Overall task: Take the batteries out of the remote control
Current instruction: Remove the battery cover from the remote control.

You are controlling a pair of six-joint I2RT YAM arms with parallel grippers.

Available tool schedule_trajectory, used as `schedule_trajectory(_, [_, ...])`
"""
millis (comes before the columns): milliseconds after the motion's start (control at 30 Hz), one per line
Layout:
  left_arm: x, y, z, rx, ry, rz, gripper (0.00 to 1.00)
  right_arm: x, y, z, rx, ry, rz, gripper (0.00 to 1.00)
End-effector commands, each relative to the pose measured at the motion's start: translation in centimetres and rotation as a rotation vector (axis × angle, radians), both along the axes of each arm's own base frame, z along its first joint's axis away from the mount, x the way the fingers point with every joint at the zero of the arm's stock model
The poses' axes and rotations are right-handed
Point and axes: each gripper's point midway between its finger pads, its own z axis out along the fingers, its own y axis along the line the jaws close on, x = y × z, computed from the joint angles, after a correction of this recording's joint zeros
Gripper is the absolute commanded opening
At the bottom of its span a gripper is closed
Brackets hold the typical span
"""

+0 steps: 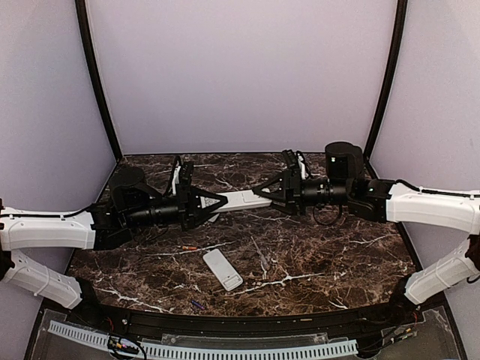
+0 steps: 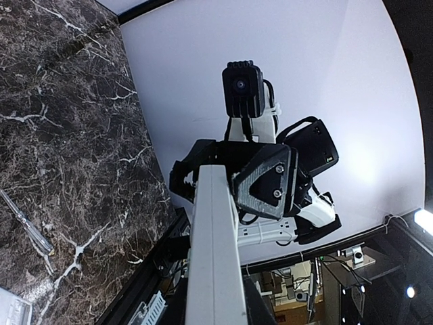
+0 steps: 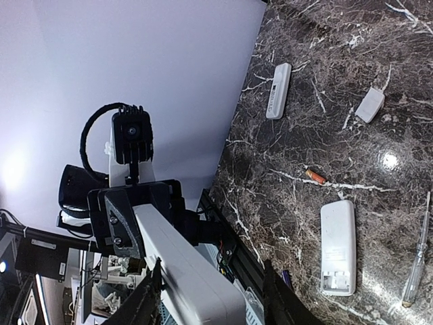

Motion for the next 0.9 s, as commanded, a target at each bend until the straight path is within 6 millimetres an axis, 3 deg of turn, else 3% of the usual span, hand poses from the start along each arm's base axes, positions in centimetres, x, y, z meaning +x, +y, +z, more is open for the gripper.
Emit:
schedule_trajectory(0, [-0.3, 0.4, 2.0, -0.055, -0.030, -0.013, 0.00, 0.4, -0.6, -0.8, -0.020, 0.015, -0.040, 0.47])
schedule_trajectory(267, [-0.4, 0.6, 2.4, -0.065, -0.030, -0.012, 0.00, 0.9, -2.0, -1.7, -0.034, 0.036, -0.091, 0.40])
schedule_trajectory(767, [-0.3, 1.0, 2.5, -0.067, -0.022, 0.000, 0.00, 1.1, -3.3, -1.1, -0.030, 0.022, -0.125, 0.26])
schedule_trajectory(867, [-0.3, 1.2, 2.2, -0.061, -0.017, 0.008, 0.00, 0.9, -3.7, -0.9, -0.024, 0.020, -0.135, 0.20])
